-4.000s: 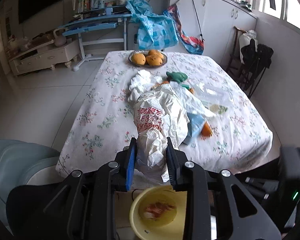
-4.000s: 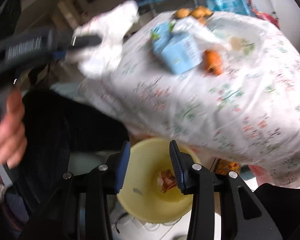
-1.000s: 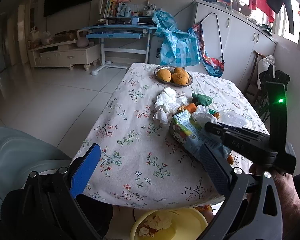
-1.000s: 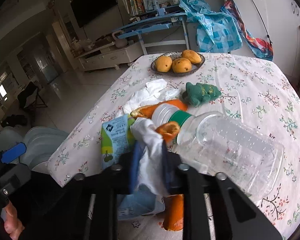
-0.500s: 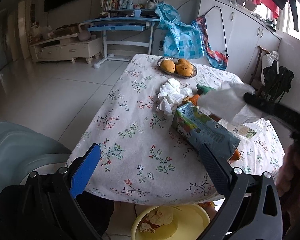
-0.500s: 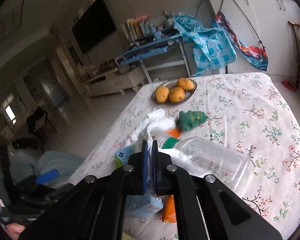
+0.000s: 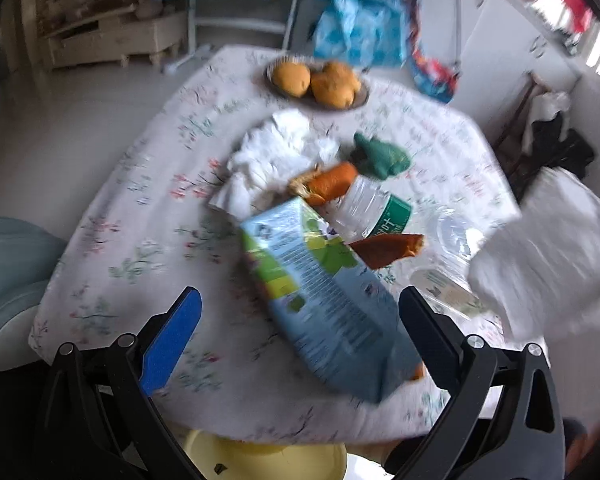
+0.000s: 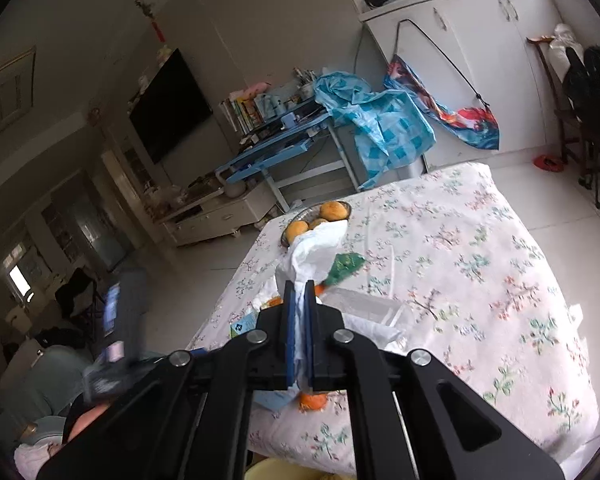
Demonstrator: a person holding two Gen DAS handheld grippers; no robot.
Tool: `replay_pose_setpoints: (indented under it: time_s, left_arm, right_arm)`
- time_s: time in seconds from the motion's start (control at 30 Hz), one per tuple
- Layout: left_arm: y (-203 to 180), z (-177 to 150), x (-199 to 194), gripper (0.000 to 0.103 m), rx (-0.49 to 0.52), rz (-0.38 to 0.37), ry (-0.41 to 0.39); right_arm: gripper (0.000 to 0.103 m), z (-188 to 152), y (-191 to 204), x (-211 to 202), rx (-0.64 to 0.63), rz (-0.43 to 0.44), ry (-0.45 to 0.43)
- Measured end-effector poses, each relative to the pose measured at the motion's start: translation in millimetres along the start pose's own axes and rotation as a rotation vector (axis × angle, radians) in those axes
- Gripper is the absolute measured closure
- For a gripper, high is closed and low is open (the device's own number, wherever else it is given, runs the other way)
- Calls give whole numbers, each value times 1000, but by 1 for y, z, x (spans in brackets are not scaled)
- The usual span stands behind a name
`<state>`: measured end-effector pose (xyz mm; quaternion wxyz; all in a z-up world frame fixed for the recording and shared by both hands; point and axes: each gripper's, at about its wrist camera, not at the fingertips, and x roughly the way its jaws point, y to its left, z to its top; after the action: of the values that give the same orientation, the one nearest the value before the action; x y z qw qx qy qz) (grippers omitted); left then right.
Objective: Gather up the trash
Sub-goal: 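Grasp the blue juice carton with the left gripper while the right gripper holds the tissue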
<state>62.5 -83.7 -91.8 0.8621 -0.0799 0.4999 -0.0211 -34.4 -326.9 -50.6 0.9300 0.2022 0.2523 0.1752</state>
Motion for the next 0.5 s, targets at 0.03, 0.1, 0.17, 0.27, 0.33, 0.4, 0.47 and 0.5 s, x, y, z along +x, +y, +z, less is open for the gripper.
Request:
replay_pose_setpoints:
  time_s: [0.03, 0.1, 0.17, 0.27, 0.33, 0.4, 0.47, 0.5]
  left_arm:
    - [-7, 2, 8, 7, 0, 23, 17]
    - [-19, 4, 20, 7, 16, 61, 47]
    - [-26, 4, 29, 8, 49, 90, 63]
    - [-24, 1, 32, 10, 81, 98, 60]
    - [-18, 1, 30, 19, 78, 72, 54]
    - [-10, -1, 25, 24, 84, 58, 41]
    - [-3, -1, 22, 31, 85, 31, 33]
    - [3, -2, 19, 32, 84, 12, 28]
  right_arm:
    - [98, -1, -1, 1, 6, 2, 2]
    - [98, -2, -4, 3, 14, 14, 10]
    - [98, -4, -2, 7, 6, 24, 19]
    - [98, -7, 1, 9, -10, 39, 30]
    - [98, -7, 3, 10, -19, 49, 31]
    - [98, -7, 4, 10, -24, 55, 29]
    - [98, -7, 5, 11, -21, 64, 30]
    - [98, -7, 5, 11, -20, 68, 32]
